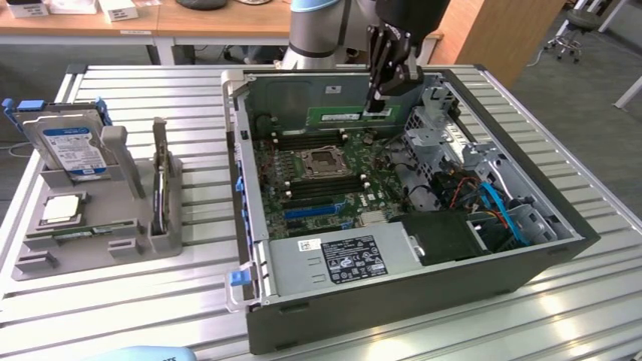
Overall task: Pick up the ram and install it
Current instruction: 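Pick up the ram and move it above insertion slot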
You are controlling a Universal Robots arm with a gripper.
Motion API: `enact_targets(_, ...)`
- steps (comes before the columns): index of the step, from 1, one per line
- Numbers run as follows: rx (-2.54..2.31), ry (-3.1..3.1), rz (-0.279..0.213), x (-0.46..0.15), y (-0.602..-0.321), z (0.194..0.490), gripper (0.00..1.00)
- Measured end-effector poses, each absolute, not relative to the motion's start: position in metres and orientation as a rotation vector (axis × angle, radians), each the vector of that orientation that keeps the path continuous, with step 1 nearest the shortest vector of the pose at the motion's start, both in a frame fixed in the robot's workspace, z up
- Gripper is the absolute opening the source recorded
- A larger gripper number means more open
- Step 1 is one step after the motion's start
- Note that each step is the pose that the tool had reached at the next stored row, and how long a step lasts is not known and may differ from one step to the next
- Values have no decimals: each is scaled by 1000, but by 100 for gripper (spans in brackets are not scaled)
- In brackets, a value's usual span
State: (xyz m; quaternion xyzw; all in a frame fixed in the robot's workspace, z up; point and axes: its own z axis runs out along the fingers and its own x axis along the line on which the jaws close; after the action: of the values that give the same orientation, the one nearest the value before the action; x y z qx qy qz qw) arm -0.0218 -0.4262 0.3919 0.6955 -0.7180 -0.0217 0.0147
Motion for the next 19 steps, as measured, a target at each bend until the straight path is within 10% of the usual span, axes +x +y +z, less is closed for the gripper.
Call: enact_targets(19,2165,-2235,-68,-22,-418,389,12)
